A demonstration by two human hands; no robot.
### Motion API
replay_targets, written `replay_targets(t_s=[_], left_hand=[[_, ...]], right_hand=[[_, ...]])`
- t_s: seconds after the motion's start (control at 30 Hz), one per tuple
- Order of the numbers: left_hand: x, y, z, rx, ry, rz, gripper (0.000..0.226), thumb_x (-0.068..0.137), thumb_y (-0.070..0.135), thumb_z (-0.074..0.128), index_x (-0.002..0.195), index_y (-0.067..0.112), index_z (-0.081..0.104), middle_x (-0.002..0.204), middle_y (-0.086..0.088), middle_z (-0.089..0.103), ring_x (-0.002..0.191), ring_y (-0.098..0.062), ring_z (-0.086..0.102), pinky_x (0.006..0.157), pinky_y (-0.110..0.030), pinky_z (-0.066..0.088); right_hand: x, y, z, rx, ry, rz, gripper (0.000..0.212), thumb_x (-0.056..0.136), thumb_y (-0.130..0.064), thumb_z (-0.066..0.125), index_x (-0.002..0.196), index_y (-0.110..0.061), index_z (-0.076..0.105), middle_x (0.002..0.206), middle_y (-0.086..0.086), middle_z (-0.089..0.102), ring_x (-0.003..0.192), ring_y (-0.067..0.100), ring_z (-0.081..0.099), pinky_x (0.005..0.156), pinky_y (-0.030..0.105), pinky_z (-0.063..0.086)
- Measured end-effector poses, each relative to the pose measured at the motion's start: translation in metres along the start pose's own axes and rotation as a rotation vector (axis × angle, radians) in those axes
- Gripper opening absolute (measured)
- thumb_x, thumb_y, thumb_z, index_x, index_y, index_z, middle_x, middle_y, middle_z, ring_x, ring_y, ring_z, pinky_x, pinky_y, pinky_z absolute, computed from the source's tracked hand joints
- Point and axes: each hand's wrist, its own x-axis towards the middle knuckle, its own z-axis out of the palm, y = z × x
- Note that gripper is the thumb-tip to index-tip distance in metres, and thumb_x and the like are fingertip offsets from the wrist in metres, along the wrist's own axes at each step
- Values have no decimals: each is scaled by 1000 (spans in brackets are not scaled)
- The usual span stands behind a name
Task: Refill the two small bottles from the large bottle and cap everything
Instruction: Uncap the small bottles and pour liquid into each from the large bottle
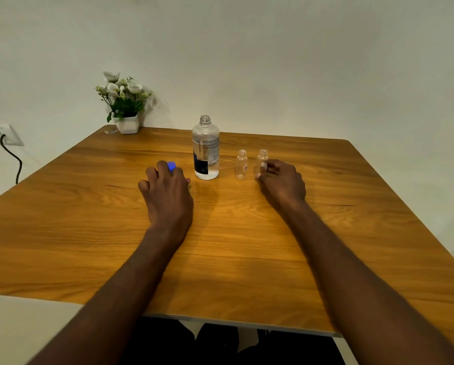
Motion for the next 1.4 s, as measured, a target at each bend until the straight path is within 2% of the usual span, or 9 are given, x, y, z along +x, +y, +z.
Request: replay_targets(t_s=[0.2,0.33,0.43,0.53,0.67,0.97,1.1,1.27,1.4], left_hand=[[1,0,-1,-101,-4,-50,32,105,35,58,126,10,61,125,-14,58,116,-34,52,96,-50,39],[1,0,-4,-226,116,-68,29,102,36,63,118,11,60,121,-13,59,112,-33,54,93,-50,40],[1,-4,-9,-374,201,-133,21,104,35,58,108,16,64,118,-9,60,111,-31,54,94,-50,38],[7,-13,-14,-490,260,-223,9,102,19,56,108,15,62,119,-9,60,114,-30,53,95,-48,36],[13,-35,-19,-687,255,-436,32,94,3,59,123,17,59,123,-4,61,121,-24,55,102,-46,37],[10,-39,-13,-758,232,-317,21,100,18,61,121,19,63,121,0,63,120,-21,54,98,-38,33],[12,-39,-10,-611,140,-152,23,100,28,63,119,22,73,132,-1,60,128,-22,50,98,-39,29],[12,-33,-5,-516,113,-28,18,97,32,64,109,25,76,129,-1,58,128,-22,47,99,-43,30],[14,-34,-3,-540,133,-82,17,95,30,64,107,26,74,127,-1,58,126,-22,49,100,-45,33]], right_hand=[[-3,0,-1,110,14,3,69,78,-32,84,141,-29,54,130,-5,65,112,16,63,91,42,57],[-13,-7,-6,184,239,-57,48,85,-24,76,127,-20,53,124,4,56,104,15,57,70,26,45],[-27,-13,-7,161,390,-241,36,86,-19,73,117,-16,55,112,3,59,95,11,55,67,24,41],[-37,-22,-1,176,348,-397,27,88,-16,70,111,-18,56,98,-1,57,82,10,52,62,26,47],[-47,-35,11,233,255,-528,24,91,-13,69,113,-18,58,91,0,56,73,15,53,59,31,51],[-55,-62,42,188,91,-502,68,90,-32,79,148,-23,44,139,-3,54,115,9,55,87,26,54],[-46,-84,66,167,79,-425,94,84,-46,83,157,-21,30,156,2,45,137,21,50,104,40,53],[-31,-103,91,123,89,-283,109,79,-56,83,161,-22,19,158,5,46,138,31,52,103,47,52],[-22,-109,105,83,124,-224,97,79,-56,83,154,-23,30,147,4,57,128,30,60,95,45,55]])
